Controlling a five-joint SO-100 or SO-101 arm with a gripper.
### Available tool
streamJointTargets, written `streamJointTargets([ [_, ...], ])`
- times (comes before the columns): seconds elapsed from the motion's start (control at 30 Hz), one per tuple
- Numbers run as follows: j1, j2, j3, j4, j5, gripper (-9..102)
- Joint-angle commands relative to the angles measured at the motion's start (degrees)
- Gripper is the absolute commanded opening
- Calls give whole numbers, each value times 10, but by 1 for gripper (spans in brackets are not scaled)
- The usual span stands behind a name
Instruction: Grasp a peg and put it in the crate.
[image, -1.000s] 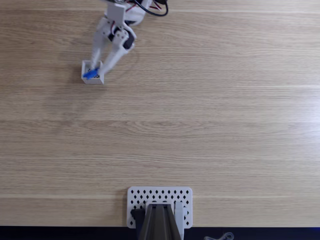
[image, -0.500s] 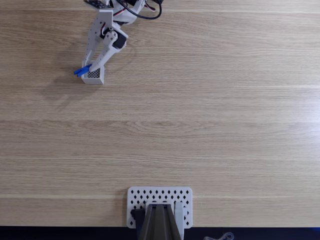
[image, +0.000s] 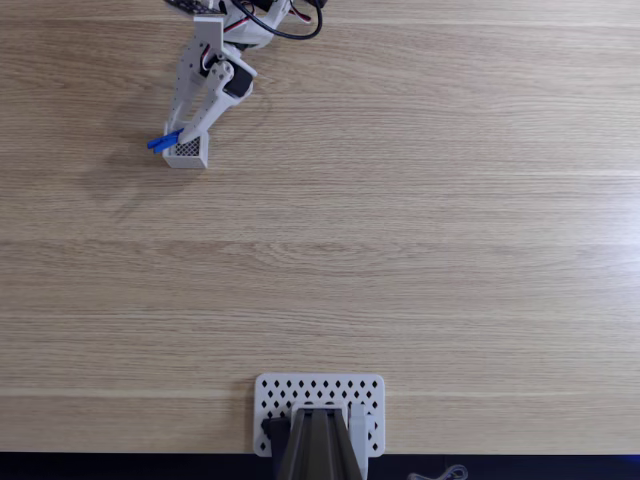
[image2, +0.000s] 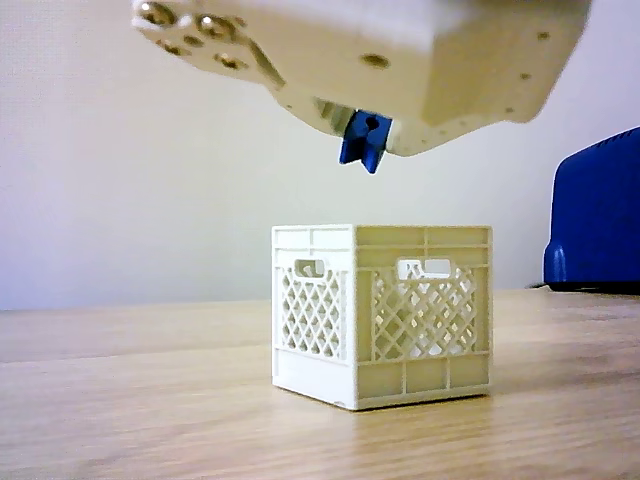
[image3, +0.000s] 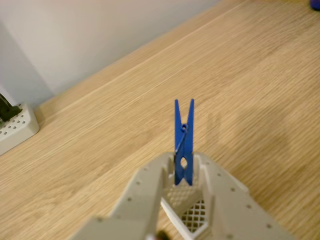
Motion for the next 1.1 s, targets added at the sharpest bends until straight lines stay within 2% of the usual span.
streamJointTargets([
  [0.0,7,2,-32,-26,5,-1],
  [0.4,7,-22,-39,-27,4,1],
  [0.63,8,-20,-37,-27,5,16],
  [0.8,8,-17,-32,-27,6,12],
  [0.93,8,-16,-33,-27,11,-2],
  [1.07,7,-6,-32,-26,13,0],
])
